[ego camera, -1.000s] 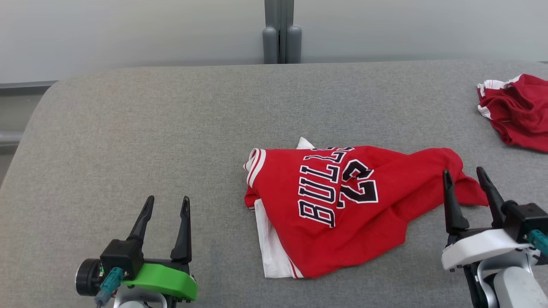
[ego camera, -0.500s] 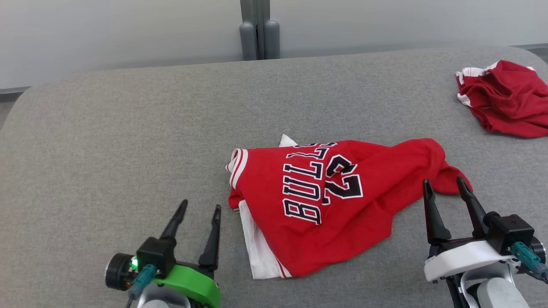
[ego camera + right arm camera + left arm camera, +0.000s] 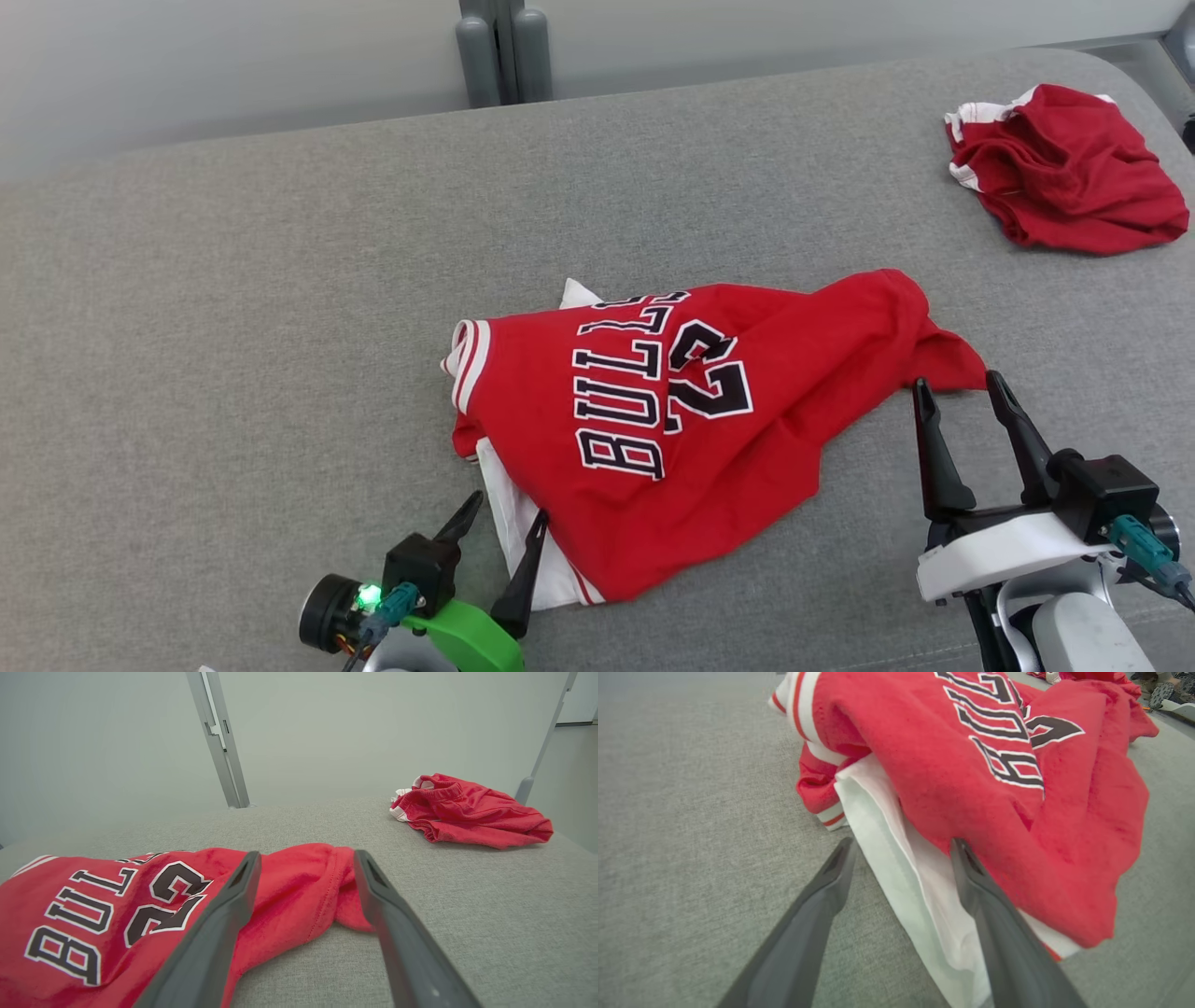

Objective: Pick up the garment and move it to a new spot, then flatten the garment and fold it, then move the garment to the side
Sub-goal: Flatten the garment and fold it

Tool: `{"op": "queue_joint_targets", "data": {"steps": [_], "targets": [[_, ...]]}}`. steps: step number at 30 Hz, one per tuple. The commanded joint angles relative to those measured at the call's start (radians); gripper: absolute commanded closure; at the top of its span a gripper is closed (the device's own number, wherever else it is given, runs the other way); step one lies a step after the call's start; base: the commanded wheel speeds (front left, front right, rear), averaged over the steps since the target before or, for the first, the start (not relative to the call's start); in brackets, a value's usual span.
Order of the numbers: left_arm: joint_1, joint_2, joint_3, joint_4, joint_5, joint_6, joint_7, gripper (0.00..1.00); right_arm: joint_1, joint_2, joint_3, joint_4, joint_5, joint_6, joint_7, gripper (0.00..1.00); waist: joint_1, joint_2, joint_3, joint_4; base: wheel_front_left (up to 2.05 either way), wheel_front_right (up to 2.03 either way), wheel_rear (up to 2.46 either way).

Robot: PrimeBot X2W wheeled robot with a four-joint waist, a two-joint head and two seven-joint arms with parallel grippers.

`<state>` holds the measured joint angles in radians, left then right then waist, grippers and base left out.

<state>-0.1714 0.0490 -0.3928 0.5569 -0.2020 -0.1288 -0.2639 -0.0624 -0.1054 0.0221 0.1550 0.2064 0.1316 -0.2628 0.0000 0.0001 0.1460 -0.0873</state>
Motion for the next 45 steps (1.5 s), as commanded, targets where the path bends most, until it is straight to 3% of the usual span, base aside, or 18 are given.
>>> {"op": "queue_joint_targets", "data": {"steps": [1,2,3,5,14,23,35,36,37,38,45], "targets": [[-0.022,0.003,-0.002,0.019,-0.016,-0.002,0.000,0.00,-0.009,0.001,0.000,0.002,0.004,-0.002,-0.003,0.00,0.0000,-0.0001,0.010,-0.014,0.00,0.00,0.00],[-0.026,0.003,-0.004,0.030,-0.020,-0.002,0.000,0.04,-0.009,0.001,0.000,0.003,0.004,-0.002,-0.003,0.00,0.0000,-0.0001,0.011,-0.016,0.00,0.00,0.00],[-0.030,0.003,-0.006,0.040,-0.026,-0.002,0.000,0.45,-0.009,0.002,-0.001,0.003,0.004,-0.002,-0.003,0.00,0.0000,-0.0001,0.011,-0.017,0.00,0.00,0.00],[-0.032,0.003,-0.015,0.052,-0.032,-0.002,0.000,1.00,-0.008,0.002,-0.005,0.002,0.004,-0.002,-0.003,0.00,0.0000,-0.0001,0.012,-0.017,0.00,0.00,0.00],[-0.032,0.003,-0.001,-0.032,-0.044,0.006,0.000,1.00,0.013,0.004,-0.022,-0.002,0.002,-0.002,-0.002,0.00,0.0000,-0.0001,-0.001,0.056,0.00,0.00,0.00],[0.122,0.017,0.040,-0.178,-0.011,0.024,0.000,1.00,0.031,0.007,-0.028,0.004,0.006,-0.002,-0.003,0.00,0.0000,-0.0001,-0.022,0.150,0.00,0.00,0.00],[0.280,0.014,-0.009,-0.173,-0.044,0.028,0.021,1.00,0.038,0.002,-0.024,0.018,0.012,-0.002,-0.002,0.00,0.0000,-0.0001,-0.024,0.191,0.00,0.00,0.00],[0.277,0.017,-0.007,-0.179,-0.042,0.033,0.020,0.70,0.038,0.001,-0.026,0.020,0.013,-0.002,-0.003,0.00,0.0000,-0.0001,-0.025,0.191,0.00,0.00,0.00],[0.272,0.022,-0.006,-0.184,-0.037,0.035,0.019,0.18,0.038,0.001,-0.026,0.021,0.012,-0.002,-0.002,0.00,0.0000,-0.0001,-0.026,0.191,0.00,0.00,0.00],[0.262,0.026,-0.003,-0.192,-0.034,0.038,0.016,0.00,0.039,0.001,-0.026,0.023,0.012,-0.002,-0.003,0.00,0.0000,-0.0001,-0.028,0.190,0.00,0.00,0.00],[0.211,0.064,0.035,-0.289,-0.014,0.056,0.004,0.00,0.036,0.000,-0.019,0.034,0.013,-0.002,-0.003,0.00,0.0000,-0.0001,-0.045,0.169,0.00,0.00,0.00]]}}
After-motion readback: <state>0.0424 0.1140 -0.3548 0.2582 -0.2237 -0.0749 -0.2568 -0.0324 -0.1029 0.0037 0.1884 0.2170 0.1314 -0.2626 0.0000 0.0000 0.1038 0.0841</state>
